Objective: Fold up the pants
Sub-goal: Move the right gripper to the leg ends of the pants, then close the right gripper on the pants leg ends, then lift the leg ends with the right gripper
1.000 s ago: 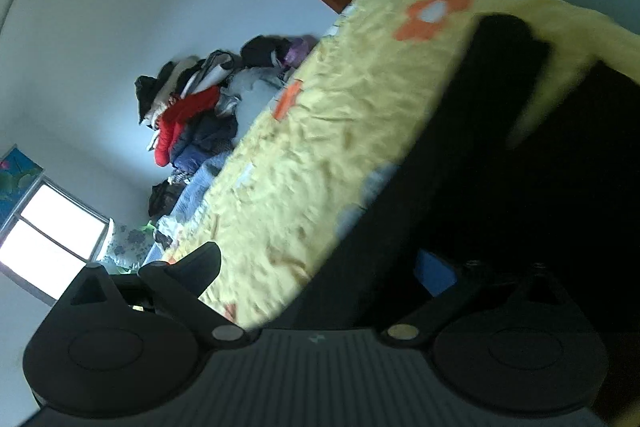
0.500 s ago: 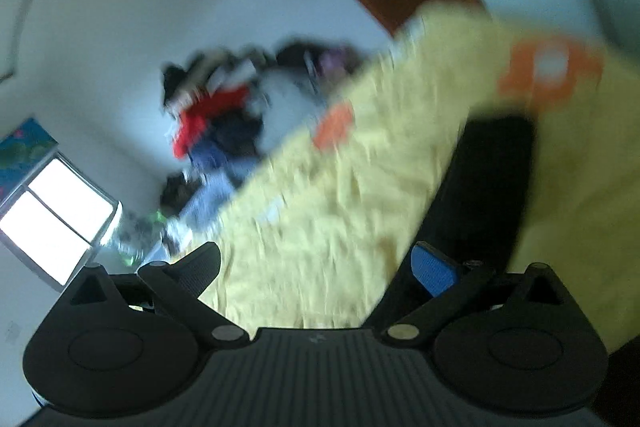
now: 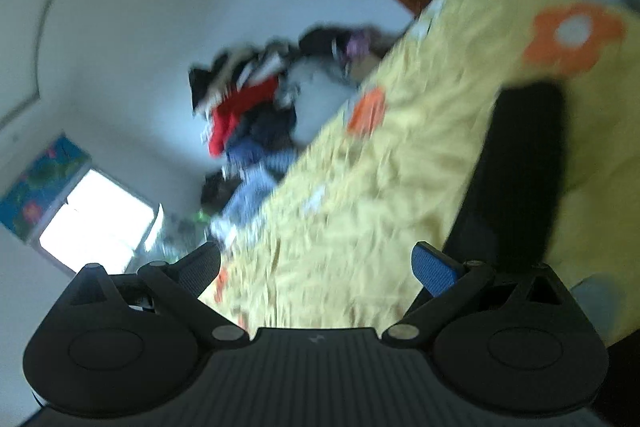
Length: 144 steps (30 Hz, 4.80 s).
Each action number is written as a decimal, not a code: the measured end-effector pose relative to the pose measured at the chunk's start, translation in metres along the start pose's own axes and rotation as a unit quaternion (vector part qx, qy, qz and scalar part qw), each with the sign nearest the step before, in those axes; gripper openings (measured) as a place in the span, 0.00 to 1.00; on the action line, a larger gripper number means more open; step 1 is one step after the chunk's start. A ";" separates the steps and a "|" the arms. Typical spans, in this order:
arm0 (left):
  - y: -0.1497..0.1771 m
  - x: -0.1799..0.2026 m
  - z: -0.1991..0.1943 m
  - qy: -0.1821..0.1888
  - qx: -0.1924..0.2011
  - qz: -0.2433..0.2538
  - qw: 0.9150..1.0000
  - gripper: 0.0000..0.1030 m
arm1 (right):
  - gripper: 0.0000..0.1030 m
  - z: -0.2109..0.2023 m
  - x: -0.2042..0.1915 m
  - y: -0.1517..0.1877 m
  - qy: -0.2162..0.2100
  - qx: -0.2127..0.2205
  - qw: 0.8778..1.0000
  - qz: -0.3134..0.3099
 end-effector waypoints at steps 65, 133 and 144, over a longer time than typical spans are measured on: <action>-0.001 0.000 0.000 0.007 0.001 -0.004 1.000 1.00 | 1.00 -0.093 0.029 -0.050 0.190 0.087 0.977 -0.051; 0.000 -0.001 0.000 0.004 0.001 -0.001 1.000 1.00 | 0.49 -0.127 0.118 0.003 0.010 0.194 0.970 0.145; -0.003 -0.006 -0.008 0.002 0.018 -0.009 1.000 0.89 | 0.03 -0.094 0.115 -0.012 0.079 0.162 0.979 0.092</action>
Point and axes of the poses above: each gripper's, at about its wrist camera, not at the fingertips, and z roughly the way its jaws point, x to its right, y to its underside, the point moved 8 cm from there along z, roughly the way its jaws point, and after that the axes turned 5 degrees about -y, right-handed, at the moved point
